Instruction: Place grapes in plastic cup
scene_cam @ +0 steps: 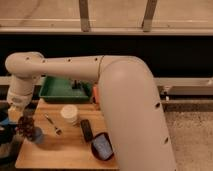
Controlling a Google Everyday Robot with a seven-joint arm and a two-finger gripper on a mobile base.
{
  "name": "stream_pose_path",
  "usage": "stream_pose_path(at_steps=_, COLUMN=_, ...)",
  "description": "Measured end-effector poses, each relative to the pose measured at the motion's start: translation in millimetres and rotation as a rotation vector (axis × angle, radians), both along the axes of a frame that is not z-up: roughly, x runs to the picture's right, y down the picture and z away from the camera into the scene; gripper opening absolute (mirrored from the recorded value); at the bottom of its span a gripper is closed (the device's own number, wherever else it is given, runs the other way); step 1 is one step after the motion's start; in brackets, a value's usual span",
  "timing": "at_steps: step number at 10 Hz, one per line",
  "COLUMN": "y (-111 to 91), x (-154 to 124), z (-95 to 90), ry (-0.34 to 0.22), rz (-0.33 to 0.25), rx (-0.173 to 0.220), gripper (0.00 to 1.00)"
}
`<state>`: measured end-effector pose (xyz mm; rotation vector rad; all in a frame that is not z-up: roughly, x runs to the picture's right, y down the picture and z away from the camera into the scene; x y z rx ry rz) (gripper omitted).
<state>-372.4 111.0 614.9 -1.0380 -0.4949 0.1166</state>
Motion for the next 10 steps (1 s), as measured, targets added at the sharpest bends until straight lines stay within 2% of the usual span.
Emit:
stream_pose_path(at_steps=4, y=12, x=-4, z=18.4, ry=-0.001, rz=-0.004, rx=-0.046, gripper=0.00)
stream_pose_path(at_steps=7, y=26, x=-10, z=38.7, ry=-0.011, rz=-0.018, rx=-0.100, gripper=0.00)
stream_pose_path(at_steps=8, y=32, x=-12, z=44.3, ry=-0.013, rz=-0.027, rx=-0.117, gripper=0.04)
stream_pose_path(at_steps=9, y=36, x=-11, z=46.7, ry=-0.012, rz=-0.033, rx=-0.126, gripper=0.11)
stream_pose_path(at_steps=10, y=35, x=-9, z=47.5, ry=-0.008, rz=-0.031, rx=-0.128, gripper=0.24)
